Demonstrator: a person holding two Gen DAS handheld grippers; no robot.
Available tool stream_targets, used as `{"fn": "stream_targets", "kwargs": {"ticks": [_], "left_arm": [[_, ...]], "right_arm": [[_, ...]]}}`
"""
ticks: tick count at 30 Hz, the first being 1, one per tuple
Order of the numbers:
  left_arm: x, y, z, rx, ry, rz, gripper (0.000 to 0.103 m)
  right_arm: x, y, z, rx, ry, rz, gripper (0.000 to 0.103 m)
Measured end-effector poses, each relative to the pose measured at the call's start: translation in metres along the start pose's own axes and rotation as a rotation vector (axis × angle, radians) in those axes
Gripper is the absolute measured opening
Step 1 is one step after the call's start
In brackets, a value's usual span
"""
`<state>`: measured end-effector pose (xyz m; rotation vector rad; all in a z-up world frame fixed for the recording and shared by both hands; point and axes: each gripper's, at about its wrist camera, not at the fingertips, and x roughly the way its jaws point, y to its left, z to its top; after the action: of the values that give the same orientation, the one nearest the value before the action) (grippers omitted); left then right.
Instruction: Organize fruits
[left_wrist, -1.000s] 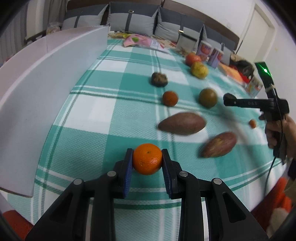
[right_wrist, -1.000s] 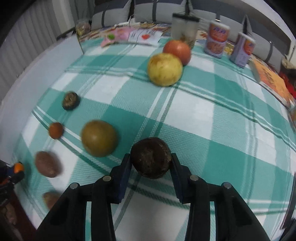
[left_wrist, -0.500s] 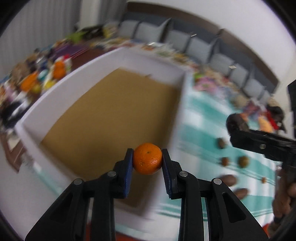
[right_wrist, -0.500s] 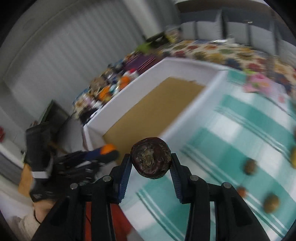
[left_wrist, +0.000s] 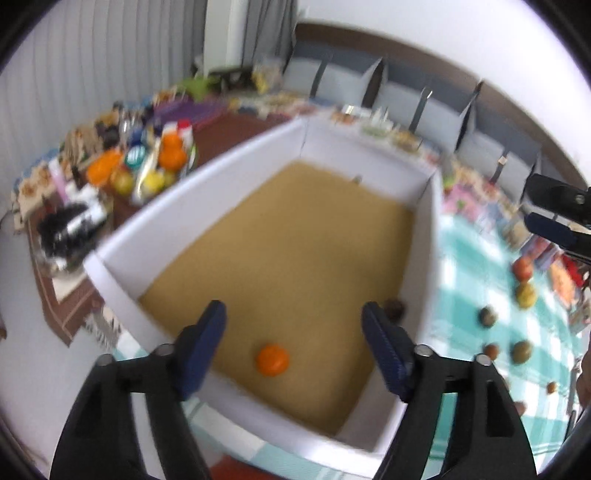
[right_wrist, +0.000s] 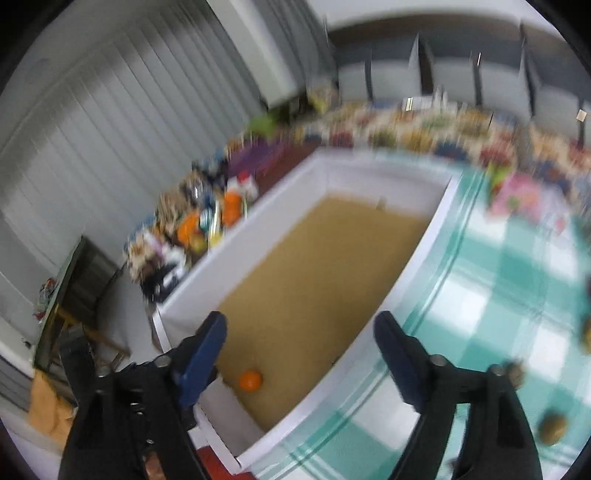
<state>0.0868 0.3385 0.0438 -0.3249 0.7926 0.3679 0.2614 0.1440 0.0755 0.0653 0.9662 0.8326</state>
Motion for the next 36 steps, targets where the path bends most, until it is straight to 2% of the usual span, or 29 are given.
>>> {"fn": "stream_targets", "kwargs": {"ticks": [3,5,8,10,12,15,18,20,22,25,30,32,36], "left_arm": [[-0.029,-0.035,0.000,0.028,-0.076,-0.088,0.087],[-0.039,-0.063,-0.008,0.049,-0.083,-0.168,0.088],[-0.043,-0.112,-0.041,0.086,-0.056,-0.281,0.089],[-0.037,-0.147,-0.073,0.125,-0.017,-0.329,0.089],[-0.022,-0.184,-0.117,0.178,0.061,-0.350,0.089],[-0.002,-0.217,-0.174,0.262,0.127,-0.351,0.089],[0.004,-0.243,-0.214,0.362,0.142,-0.342,0.089],[0.003,-0.250,-0.227,0.412,0.131,-0.338,0.089],[-0.001,-0.256,-0.233,0.445,0.108,-0.333,0.089],[0.000,-0.257,-0.239,0.476,0.093,-0.318,0.089],[0.014,-0.253,-0.247,0.466,0.145,-0.299,0.089],[0.020,-0.250,-0.250,0.466,0.164,-0.287,0.089],[0.024,-0.251,-0.253,0.483,0.151,-0.272,0.091]], "right_arm": [[-0.061,-0.009,0.002,-0.059,-0.122,-0.059,0.099],[-0.098,-0.021,-0.009,-0.080,-0.173,-0.111,0.101],[-0.144,-0.052,-0.047,-0.082,-0.218,-0.216,0.102],[-0.167,-0.078,-0.084,-0.071,-0.231,-0.300,0.103],[-0.186,-0.111,-0.135,-0.025,-0.225,-0.390,0.103],[-0.200,-0.160,-0.214,0.061,-0.169,-0.519,0.103],[-0.207,-0.198,-0.289,0.173,-0.106,-0.617,0.103],[-0.219,-0.217,-0.331,0.270,-0.117,-0.643,0.103],[-0.224,-0.225,-0.358,0.332,-0.126,-0.658,0.103],[-0.220,-0.233,-0.367,0.323,-0.096,-0.672,0.103],[-0.210,-0.236,-0.376,0.286,-0.091,-0.705,0.103],[-0.202,-0.236,-0.381,0.273,-0.069,-0.714,0.103],[-0.188,-0.245,-0.388,0.281,-0.011,-0.721,0.103]]}}
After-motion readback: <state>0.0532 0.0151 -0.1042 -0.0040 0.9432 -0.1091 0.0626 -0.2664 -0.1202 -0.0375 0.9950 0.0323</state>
